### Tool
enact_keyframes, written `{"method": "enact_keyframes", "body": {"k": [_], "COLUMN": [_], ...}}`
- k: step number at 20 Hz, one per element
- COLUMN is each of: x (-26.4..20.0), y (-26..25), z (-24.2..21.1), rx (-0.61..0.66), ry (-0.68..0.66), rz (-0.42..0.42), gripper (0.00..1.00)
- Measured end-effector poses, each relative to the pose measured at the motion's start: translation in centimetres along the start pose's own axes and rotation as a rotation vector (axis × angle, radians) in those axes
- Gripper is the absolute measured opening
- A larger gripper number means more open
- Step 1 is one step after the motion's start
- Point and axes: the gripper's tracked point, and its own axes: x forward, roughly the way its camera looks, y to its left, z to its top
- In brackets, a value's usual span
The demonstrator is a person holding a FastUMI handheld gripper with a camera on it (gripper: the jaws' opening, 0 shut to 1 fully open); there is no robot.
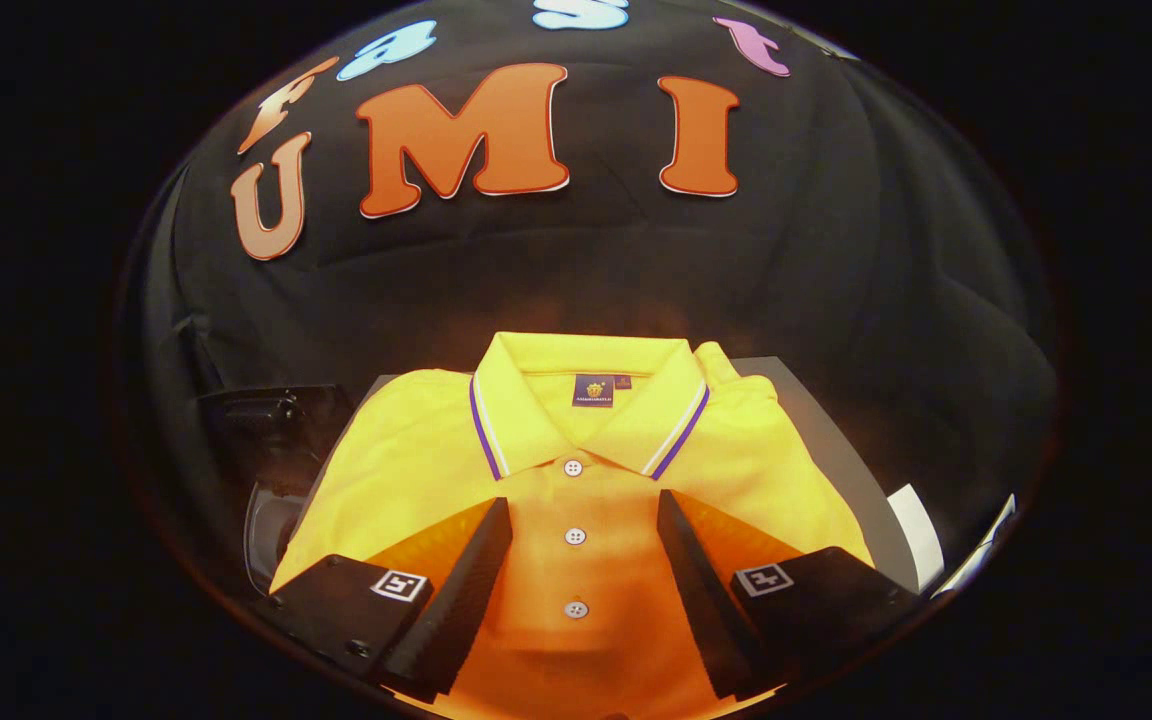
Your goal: Put the clothes into the washing machine and then close the washing machine lid.
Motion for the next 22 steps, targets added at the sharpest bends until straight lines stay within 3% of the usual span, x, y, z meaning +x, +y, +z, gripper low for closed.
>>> {"method": "enact_keyframes", "body": {"k": [7, 12, 16, 17, 20, 21, 22], "x": [0.1, -0.1, -0.3, -0.2, -0.3, -0.4, -0.3], "y": [0.2, 0.4, 1.1, 1.2, 1.3, 1.5, 1.7], "z": [-0.1, -0.1, -0.1, -0.1, -0.2, -0.2, -0.1], "rx": [-0.015, -0.048, -0.079, -0.09, -0.069, -0.052, -0.055], "ry": [0.051, 0.112, 0.121, 0.116, 0.137, 0.141, 0.136], "rz": [-0.027, -0.003, 0.01, 0.0, -0.004, -0.005, 0.0], "gripper": [0.99, 0.85, 0.54, 0.34, 0.3, 0.18, 0.18]}}
